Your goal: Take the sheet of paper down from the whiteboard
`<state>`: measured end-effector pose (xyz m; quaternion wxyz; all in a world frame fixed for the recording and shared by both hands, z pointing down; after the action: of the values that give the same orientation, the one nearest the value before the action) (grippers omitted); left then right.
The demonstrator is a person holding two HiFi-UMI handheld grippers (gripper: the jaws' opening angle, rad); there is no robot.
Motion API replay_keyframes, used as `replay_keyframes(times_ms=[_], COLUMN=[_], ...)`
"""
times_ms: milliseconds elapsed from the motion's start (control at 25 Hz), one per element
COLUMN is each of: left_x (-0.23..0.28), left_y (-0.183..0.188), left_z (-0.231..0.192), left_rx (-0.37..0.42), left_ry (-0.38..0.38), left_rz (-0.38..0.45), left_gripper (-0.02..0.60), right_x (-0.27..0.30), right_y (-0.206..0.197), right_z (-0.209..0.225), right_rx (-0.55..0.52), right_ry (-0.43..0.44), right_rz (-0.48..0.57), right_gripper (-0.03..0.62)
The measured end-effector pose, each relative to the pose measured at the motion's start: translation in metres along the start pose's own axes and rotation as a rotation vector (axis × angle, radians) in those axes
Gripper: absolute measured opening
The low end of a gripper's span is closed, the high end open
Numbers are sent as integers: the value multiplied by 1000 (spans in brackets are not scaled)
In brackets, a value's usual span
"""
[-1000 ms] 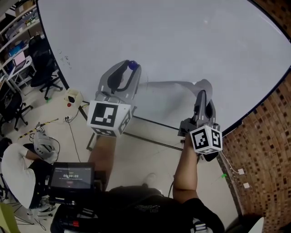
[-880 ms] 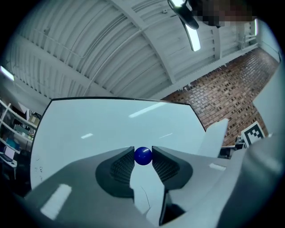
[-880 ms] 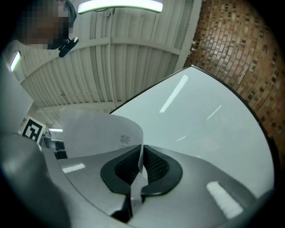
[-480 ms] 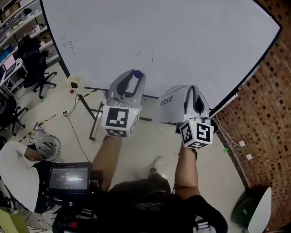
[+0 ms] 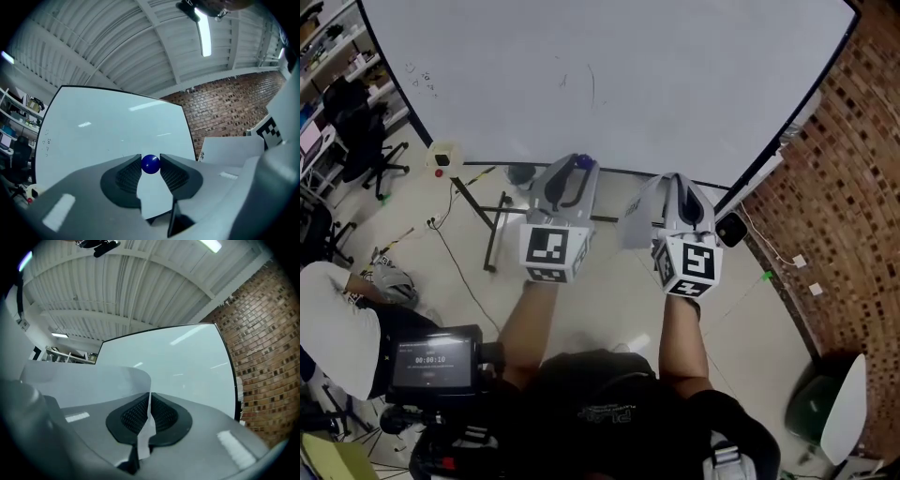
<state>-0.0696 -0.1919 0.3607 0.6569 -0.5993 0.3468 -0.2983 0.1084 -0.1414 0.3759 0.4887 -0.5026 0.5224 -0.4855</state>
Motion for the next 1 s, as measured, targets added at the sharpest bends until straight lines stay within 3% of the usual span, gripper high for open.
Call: replay_keyframes(times_ms=[360, 760, 1000], left_x=[-15, -6, -4], left_y=[11, -3, -7], left_z=[36, 17, 21], left_rx=[30, 34, 37], left_ry=[39, 124, 114], left_rz=[19, -57, -60], left_gripper=[124, 123, 124], right_x=[-32, -16, -10], right_y=[6, 3, -2], right_z=[12, 8, 7], right_rx=[-33, -29, -29], right_ry=[17, 39, 41], right_rz=[13, -11, -26], right_gripper=[12, 12, 12])
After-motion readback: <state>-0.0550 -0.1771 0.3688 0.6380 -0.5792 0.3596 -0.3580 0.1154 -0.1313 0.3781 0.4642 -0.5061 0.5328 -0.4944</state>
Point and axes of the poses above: the fingertips, and each gripper's own axes: x forward along the fingers, z to its right, y out of its top, the point moved 3 cm from there along -x, backward along the fingers, and after that the axes turned 6 degrees about -z, right-handed, at the moved point
